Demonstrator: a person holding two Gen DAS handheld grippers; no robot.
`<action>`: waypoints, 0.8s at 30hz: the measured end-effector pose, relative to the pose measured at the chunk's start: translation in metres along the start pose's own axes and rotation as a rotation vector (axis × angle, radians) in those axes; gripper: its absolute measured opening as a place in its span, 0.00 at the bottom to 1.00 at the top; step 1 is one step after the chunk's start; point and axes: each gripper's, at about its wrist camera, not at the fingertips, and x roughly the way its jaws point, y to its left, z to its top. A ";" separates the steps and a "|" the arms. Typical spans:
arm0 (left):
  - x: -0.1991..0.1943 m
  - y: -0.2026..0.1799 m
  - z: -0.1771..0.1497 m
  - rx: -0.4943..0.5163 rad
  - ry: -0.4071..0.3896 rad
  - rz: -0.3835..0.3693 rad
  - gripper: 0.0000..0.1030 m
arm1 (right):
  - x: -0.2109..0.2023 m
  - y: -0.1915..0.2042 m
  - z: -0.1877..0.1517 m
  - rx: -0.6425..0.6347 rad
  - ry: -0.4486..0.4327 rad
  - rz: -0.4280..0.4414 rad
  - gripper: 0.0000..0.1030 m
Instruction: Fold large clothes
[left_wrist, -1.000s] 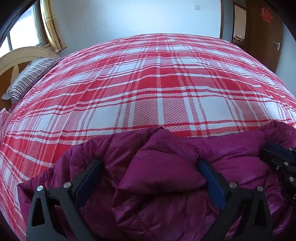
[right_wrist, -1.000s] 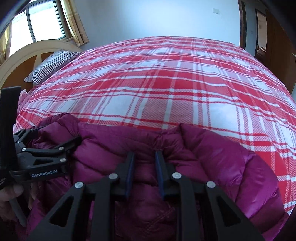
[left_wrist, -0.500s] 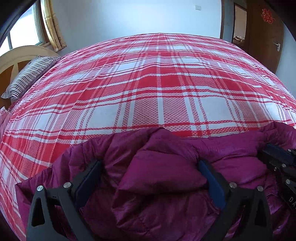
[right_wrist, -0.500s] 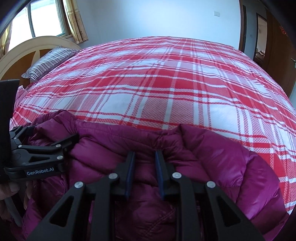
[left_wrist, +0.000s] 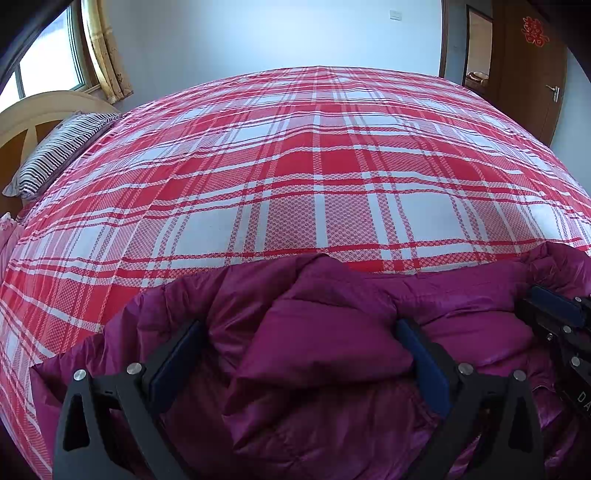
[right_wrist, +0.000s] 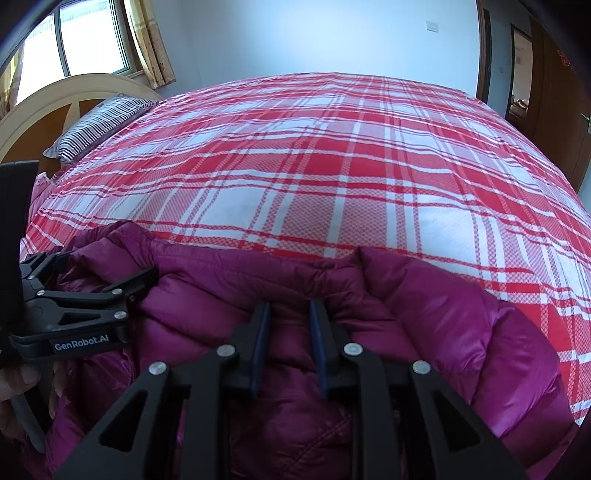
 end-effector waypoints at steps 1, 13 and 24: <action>0.000 0.000 0.000 0.000 0.000 0.000 1.00 | 0.000 0.000 0.000 0.000 0.000 0.000 0.23; 0.000 -0.001 0.000 0.003 0.000 0.006 1.00 | 0.000 0.000 0.000 0.000 -0.001 0.001 0.23; 0.001 -0.001 0.000 0.000 0.000 0.003 1.00 | 0.001 0.001 0.000 -0.006 0.000 -0.006 0.23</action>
